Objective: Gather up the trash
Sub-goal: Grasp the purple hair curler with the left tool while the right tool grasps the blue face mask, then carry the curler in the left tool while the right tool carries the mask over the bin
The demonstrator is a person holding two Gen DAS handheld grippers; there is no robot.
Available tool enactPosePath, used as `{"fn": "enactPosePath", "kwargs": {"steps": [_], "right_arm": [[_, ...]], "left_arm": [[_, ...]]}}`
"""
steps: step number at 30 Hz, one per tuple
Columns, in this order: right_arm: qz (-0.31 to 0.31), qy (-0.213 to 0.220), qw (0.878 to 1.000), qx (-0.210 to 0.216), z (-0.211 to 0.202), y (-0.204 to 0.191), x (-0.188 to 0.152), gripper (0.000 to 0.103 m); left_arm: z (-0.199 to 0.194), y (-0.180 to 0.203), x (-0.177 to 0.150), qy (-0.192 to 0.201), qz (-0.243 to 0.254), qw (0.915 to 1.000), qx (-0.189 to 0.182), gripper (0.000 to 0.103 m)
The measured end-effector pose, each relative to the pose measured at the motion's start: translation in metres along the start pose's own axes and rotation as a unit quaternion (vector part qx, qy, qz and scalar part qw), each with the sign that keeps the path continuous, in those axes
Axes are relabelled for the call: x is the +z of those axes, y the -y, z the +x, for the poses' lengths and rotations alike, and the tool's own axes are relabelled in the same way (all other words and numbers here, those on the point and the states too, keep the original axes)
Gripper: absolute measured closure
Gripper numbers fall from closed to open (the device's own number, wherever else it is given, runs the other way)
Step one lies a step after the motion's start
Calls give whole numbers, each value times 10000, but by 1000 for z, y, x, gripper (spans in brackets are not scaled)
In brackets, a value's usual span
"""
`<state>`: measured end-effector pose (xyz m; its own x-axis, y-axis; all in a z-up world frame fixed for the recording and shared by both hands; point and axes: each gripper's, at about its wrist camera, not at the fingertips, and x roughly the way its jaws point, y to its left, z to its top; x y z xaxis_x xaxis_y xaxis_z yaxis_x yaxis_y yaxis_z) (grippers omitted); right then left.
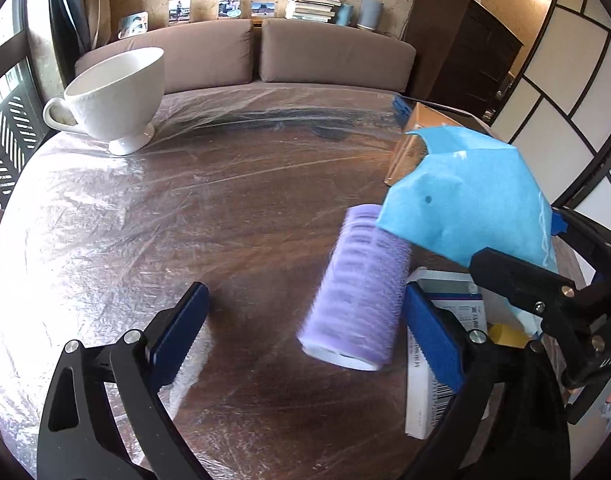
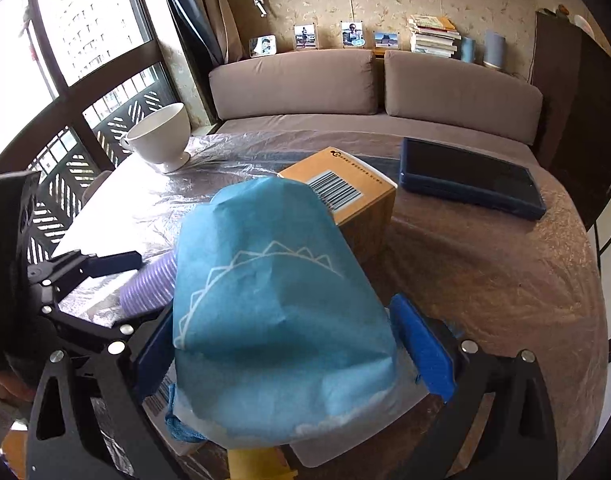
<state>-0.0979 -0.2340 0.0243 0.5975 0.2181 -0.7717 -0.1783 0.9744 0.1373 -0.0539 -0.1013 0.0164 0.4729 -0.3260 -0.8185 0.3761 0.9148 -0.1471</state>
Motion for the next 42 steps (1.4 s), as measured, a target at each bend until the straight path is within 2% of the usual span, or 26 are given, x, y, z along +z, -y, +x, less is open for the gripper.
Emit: {"fn": "enactPosePath", "kwargs": {"steps": [3, 6, 7, 8, 12, 13, 15, 22, 27, 30, 35, 42], "right_arm": [[-179, -39, 9998, -91, 4, -6, -1, 6], [-194, -16, 9998, -77, 5, -6, -1, 7], [-217, -3, 9998, -48, 4, -7, -1, 13], [-251, -7, 9997, -40, 4, -7, 0, 19], [-228, 34, 9997, 62, -1, -3, 0, 29], [-198, 73, 9997, 94, -3, -2, 0, 31], [-112, 155, 9997, 140, -8, 1, -1, 32], [181, 384, 9988, 255, -28, 8, -4, 32], [255, 531, 9979, 268, -41, 9, -5, 32], [260, 583, 9977, 238, -48, 8, -8, 32], [356, 567, 9976, 166, -53, 8, -17, 32], [489, 546, 9972, 169, -61, 7, -26, 32]], "left_arm": [[2, 5, 0, 33, 208, 9996, 171, 7], [5, 13, 2, 44, 423, 9987, 274, 17], [7, 16, 2, 40, 530, 9981, 309, 25], [7, 19, 2, 56, 625, 9973, 372, 28], [6, 27, 3, 107, 862, 9957, 314, 60], [5, 29, 2, 125, 894, 9952, 382, 62], [3, 29, 2, 171, 895, 9950, 412, 63], [-11, 22, -2, 262, 542, 9981, 142, 63], [-18, 12, -2, 227, 71, 9997, 43, 63], [-22, 7, -3, 254, -126, 9995, 167, 63], [-27, 5, -7, 222, -364, 9990, 164, 63], [-34, 6, -16, 216, -479, 9983, 244, 63]]}}
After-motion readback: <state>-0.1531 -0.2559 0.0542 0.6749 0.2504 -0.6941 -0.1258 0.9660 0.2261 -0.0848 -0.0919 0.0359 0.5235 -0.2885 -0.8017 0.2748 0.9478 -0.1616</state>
